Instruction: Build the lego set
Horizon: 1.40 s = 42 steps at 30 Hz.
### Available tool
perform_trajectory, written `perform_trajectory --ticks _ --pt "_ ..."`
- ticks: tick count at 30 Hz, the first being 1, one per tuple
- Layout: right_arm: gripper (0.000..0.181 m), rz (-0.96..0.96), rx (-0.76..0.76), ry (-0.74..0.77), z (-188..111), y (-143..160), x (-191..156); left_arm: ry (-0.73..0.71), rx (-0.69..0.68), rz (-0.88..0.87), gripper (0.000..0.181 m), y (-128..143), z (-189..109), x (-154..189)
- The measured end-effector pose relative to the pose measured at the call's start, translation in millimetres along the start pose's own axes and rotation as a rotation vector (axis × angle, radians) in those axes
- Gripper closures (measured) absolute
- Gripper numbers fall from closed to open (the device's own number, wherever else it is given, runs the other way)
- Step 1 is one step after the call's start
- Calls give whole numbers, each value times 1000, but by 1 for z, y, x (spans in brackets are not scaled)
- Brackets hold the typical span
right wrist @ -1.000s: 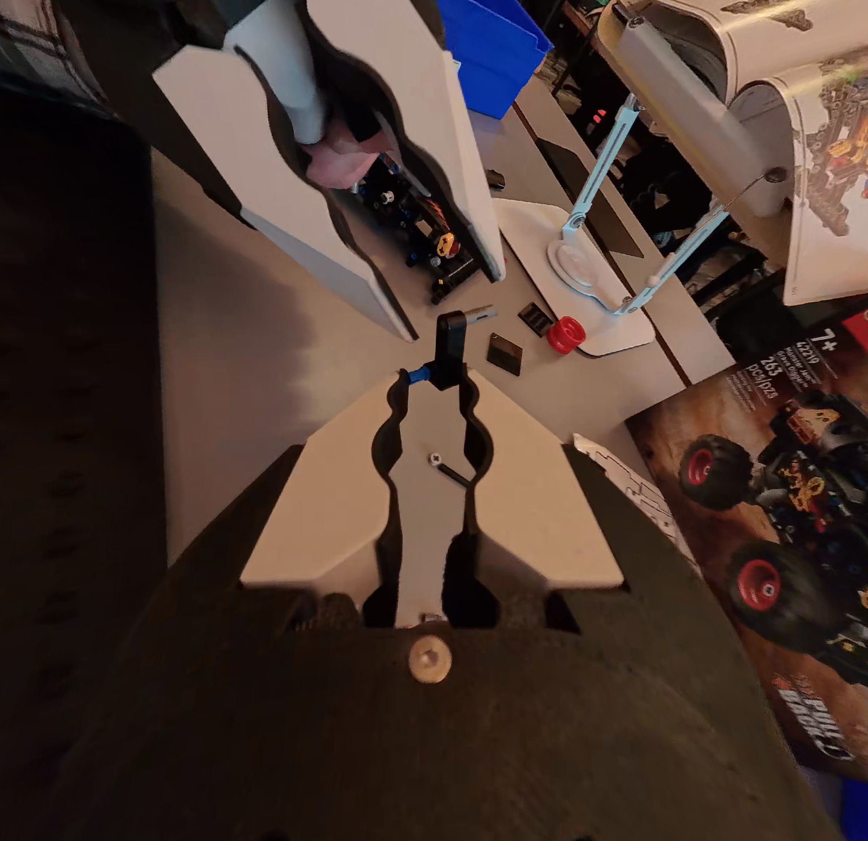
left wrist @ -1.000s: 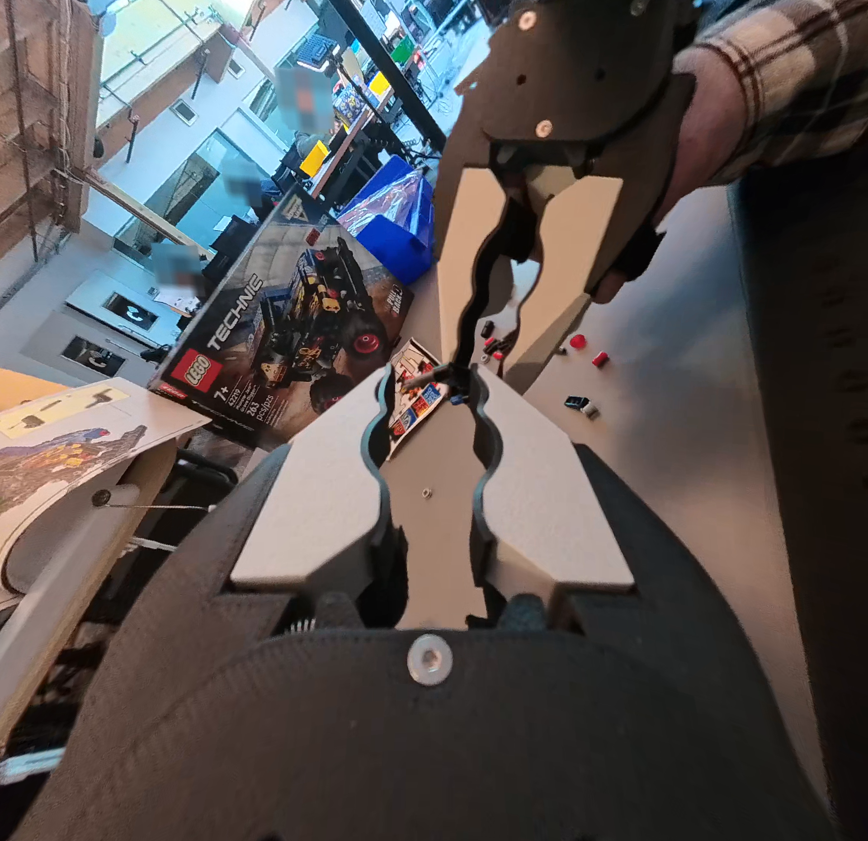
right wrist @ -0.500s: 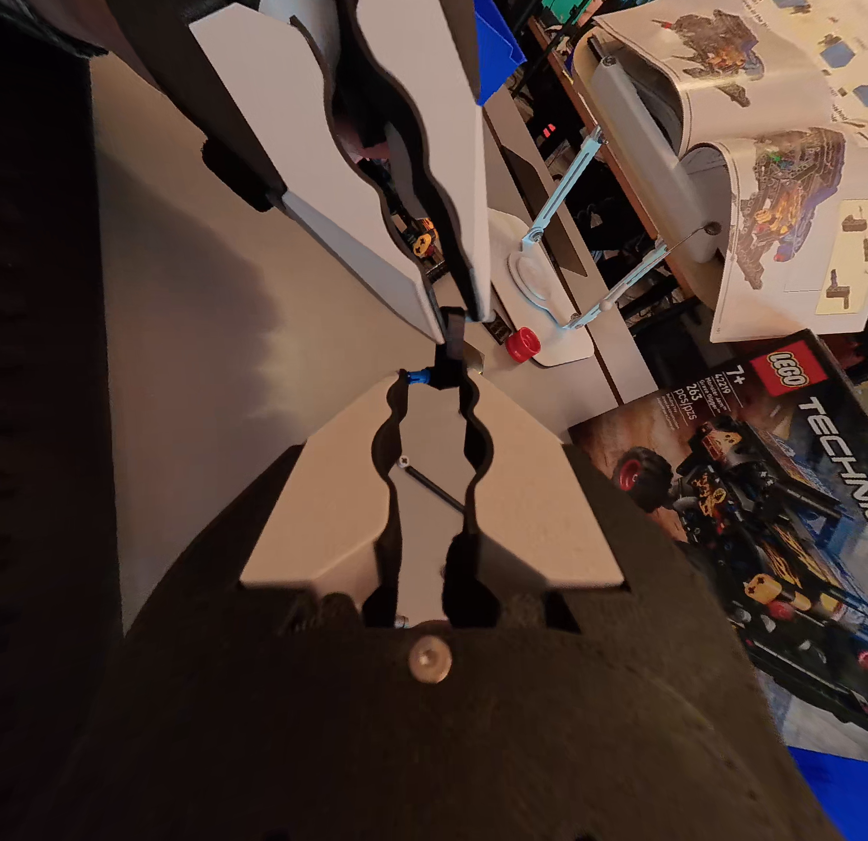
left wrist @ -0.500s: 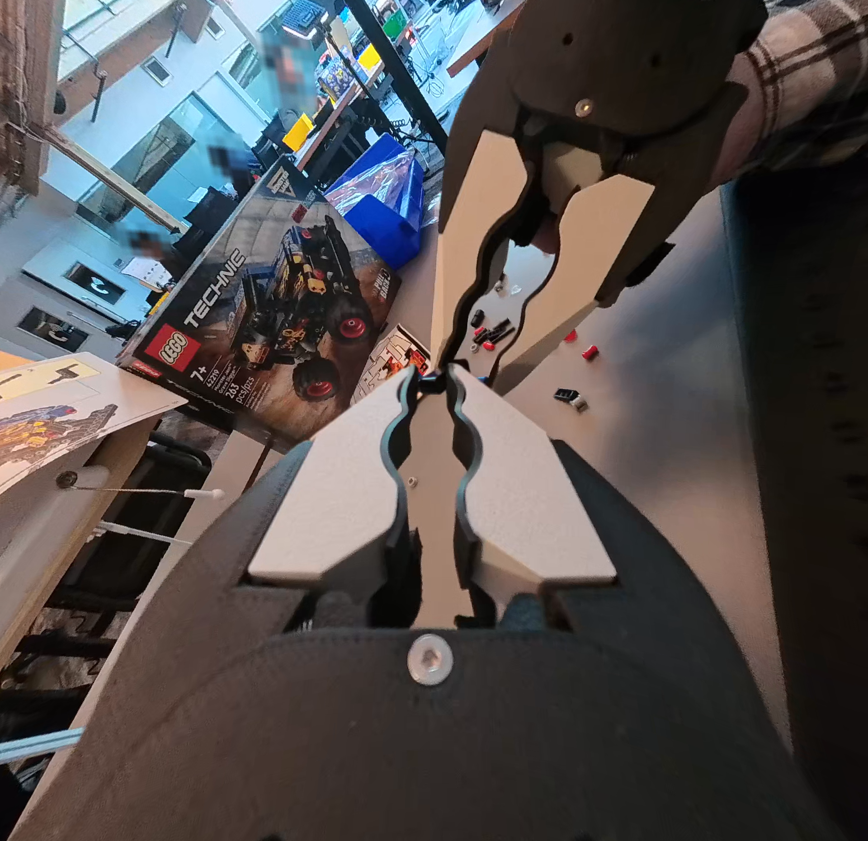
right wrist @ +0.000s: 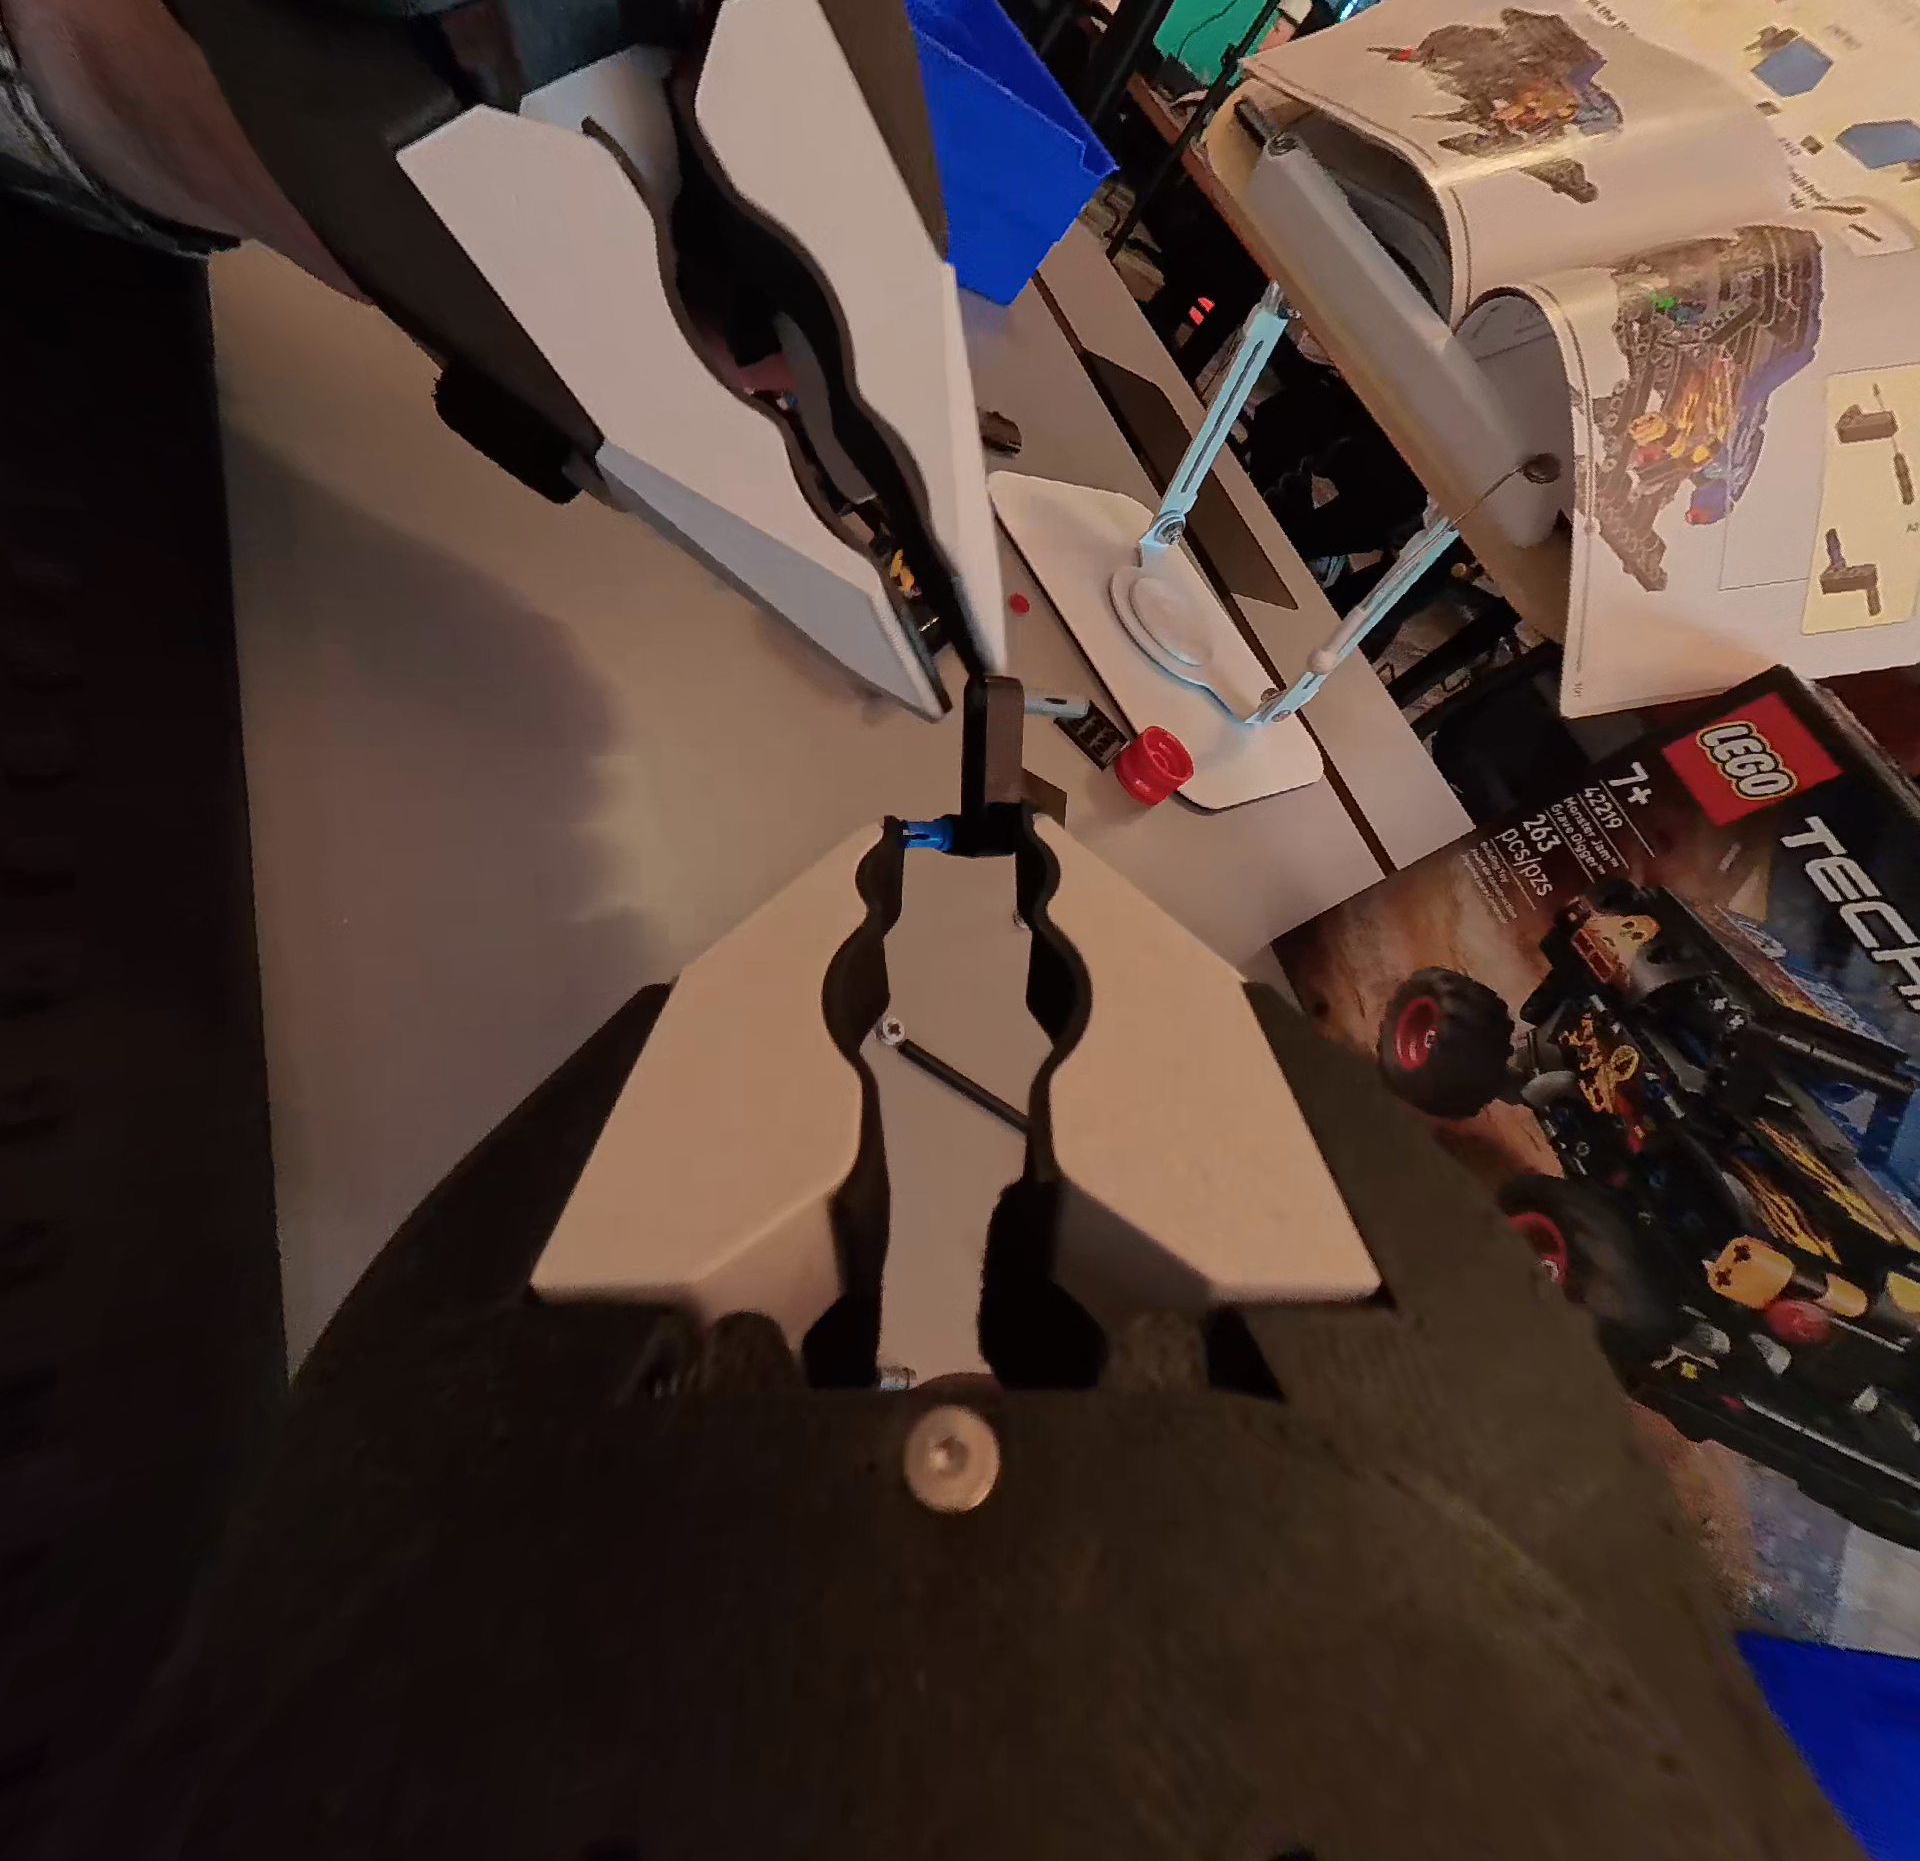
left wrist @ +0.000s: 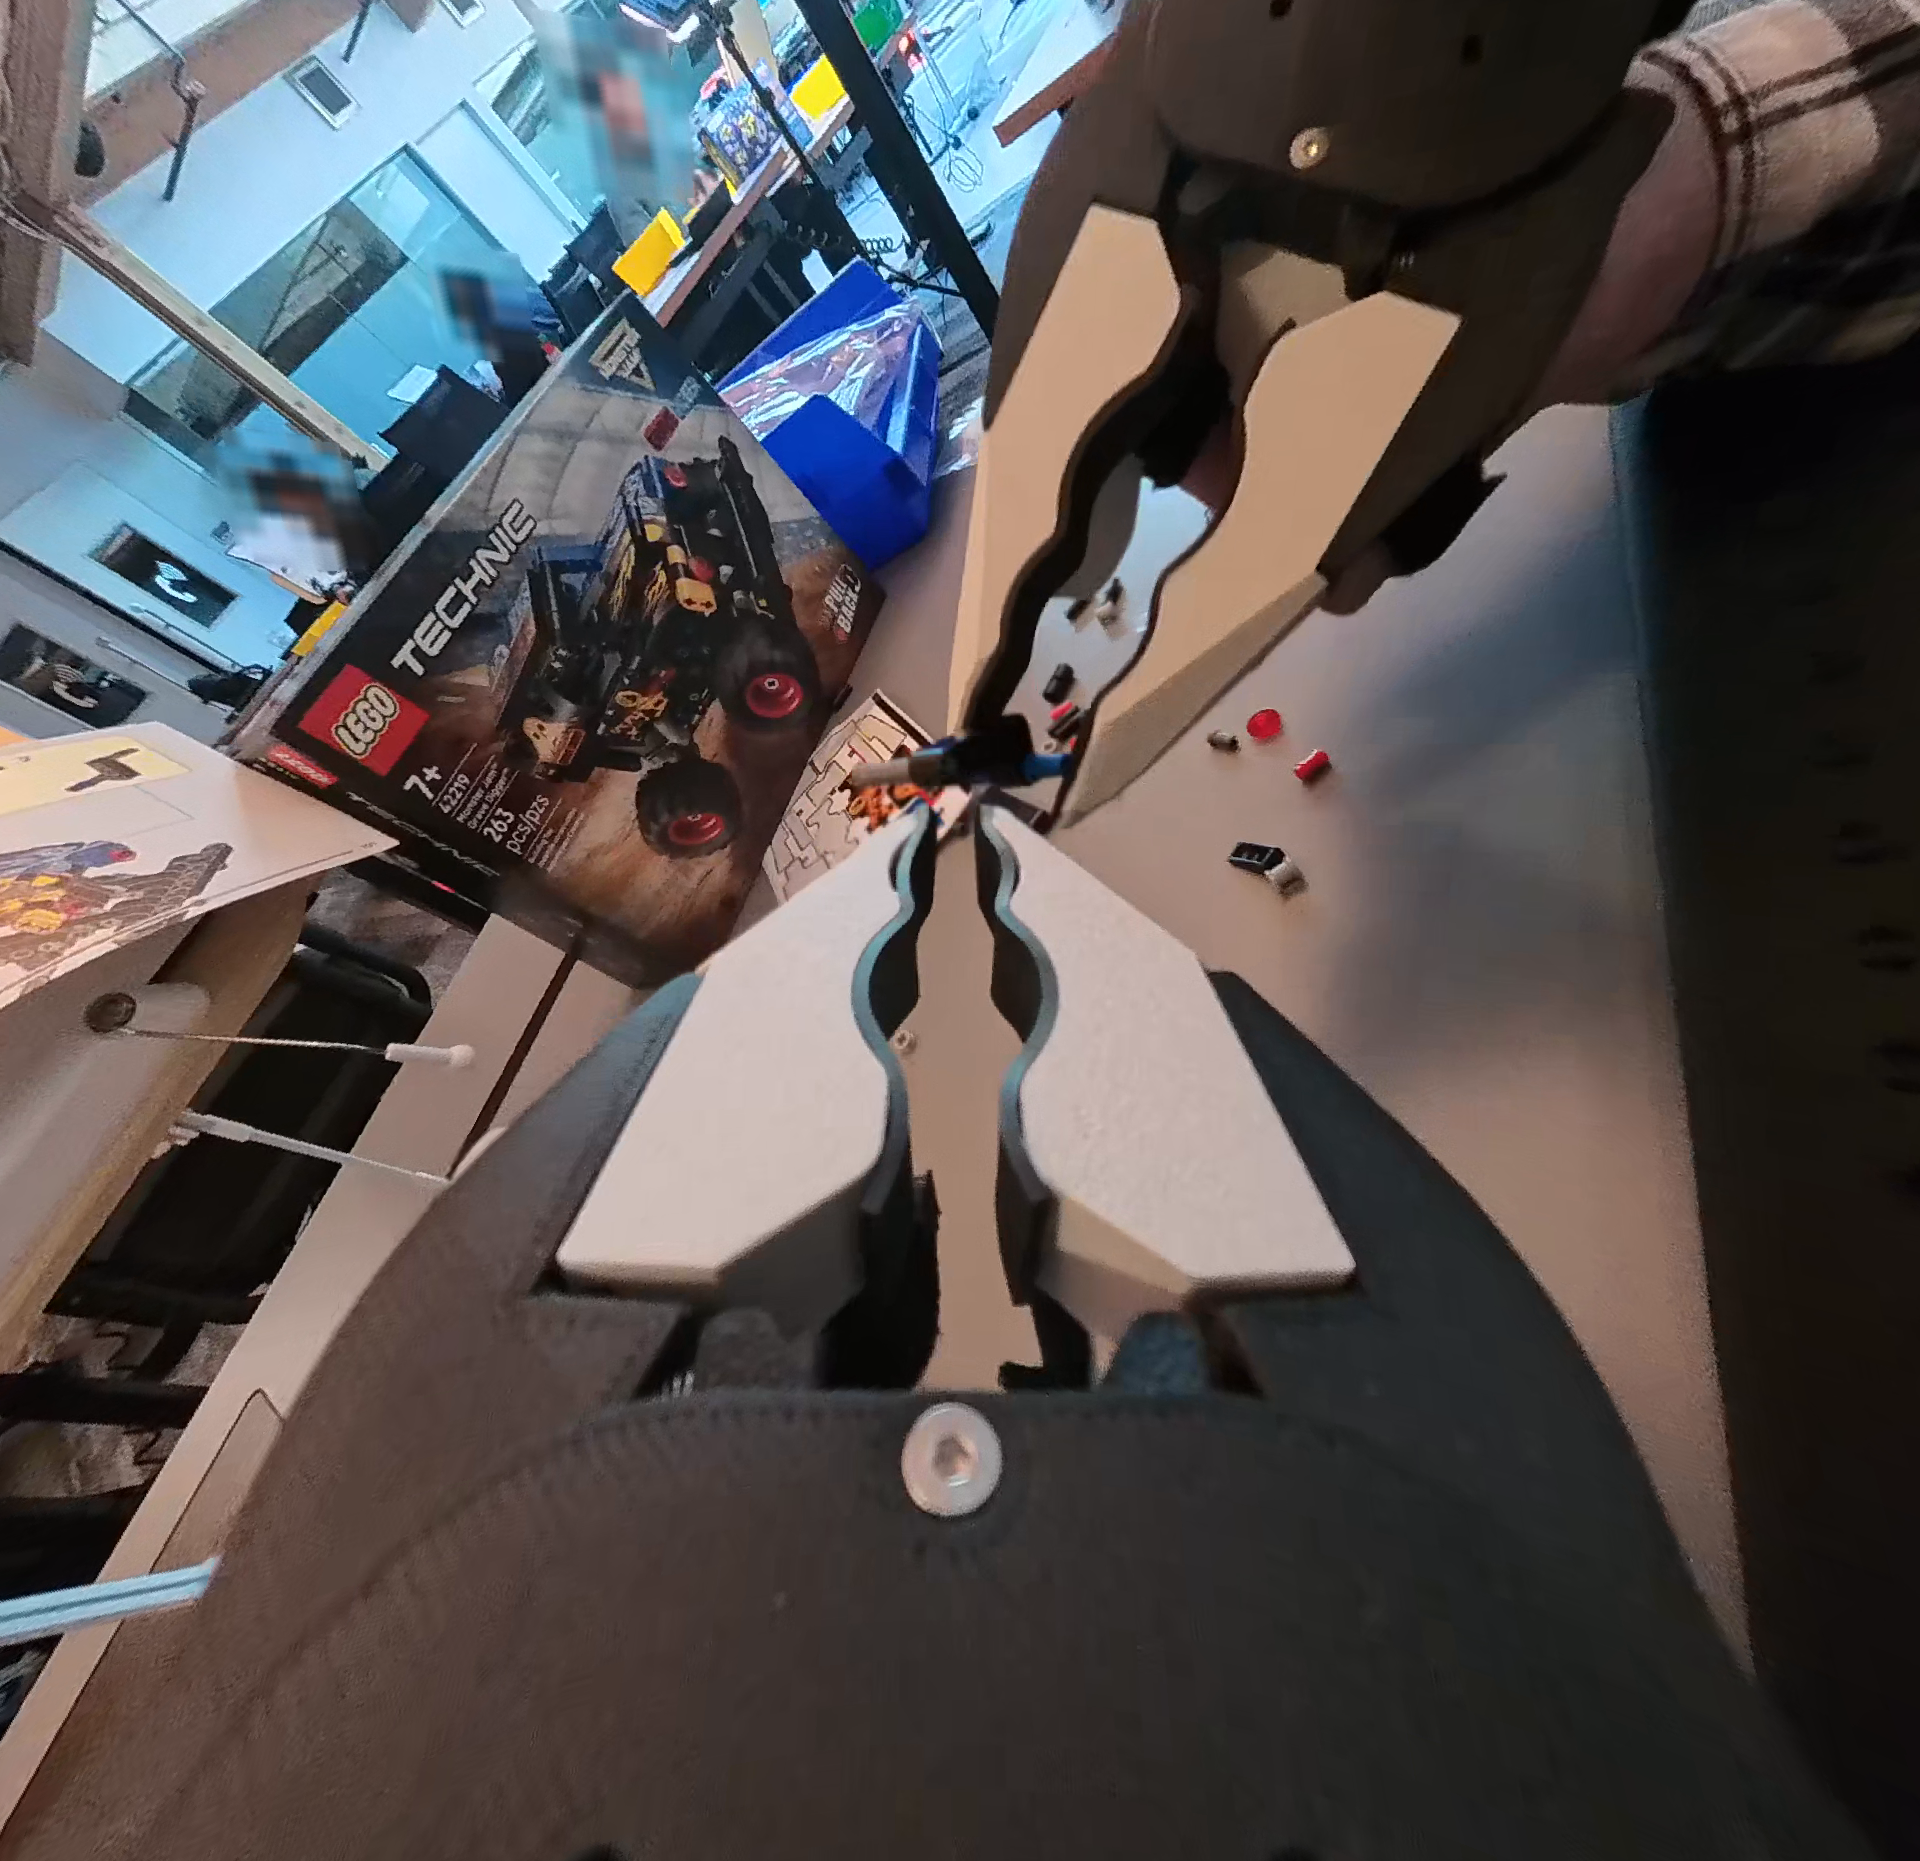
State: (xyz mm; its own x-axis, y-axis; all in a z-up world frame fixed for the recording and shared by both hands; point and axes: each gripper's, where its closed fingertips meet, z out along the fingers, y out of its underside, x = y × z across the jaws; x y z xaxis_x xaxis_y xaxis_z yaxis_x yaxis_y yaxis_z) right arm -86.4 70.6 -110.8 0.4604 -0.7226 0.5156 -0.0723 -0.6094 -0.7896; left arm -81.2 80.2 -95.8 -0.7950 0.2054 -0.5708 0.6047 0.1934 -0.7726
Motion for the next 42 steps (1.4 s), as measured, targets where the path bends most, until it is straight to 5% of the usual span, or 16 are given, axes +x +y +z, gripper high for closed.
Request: perform_trajectory --ticks 6,17,23,40,42 --pt "161 60 14 -25 -1 1 1 -27 -5 3 160 1 1 -4" --pt "161 459 177 -208 -7 -12 7 -161 -38 187 133 -4 7 -7" --pt "161 498 172 -204 -2 -14 5 -246 -75 252 138 -3 11 -11" --pt "160 661 302 -372 -14 -29 2 -198 11 167 149 -11 4 -10" --pt "160 678 321 -395 -16 -31 2 -198 12 157 163 -10 4 -11"
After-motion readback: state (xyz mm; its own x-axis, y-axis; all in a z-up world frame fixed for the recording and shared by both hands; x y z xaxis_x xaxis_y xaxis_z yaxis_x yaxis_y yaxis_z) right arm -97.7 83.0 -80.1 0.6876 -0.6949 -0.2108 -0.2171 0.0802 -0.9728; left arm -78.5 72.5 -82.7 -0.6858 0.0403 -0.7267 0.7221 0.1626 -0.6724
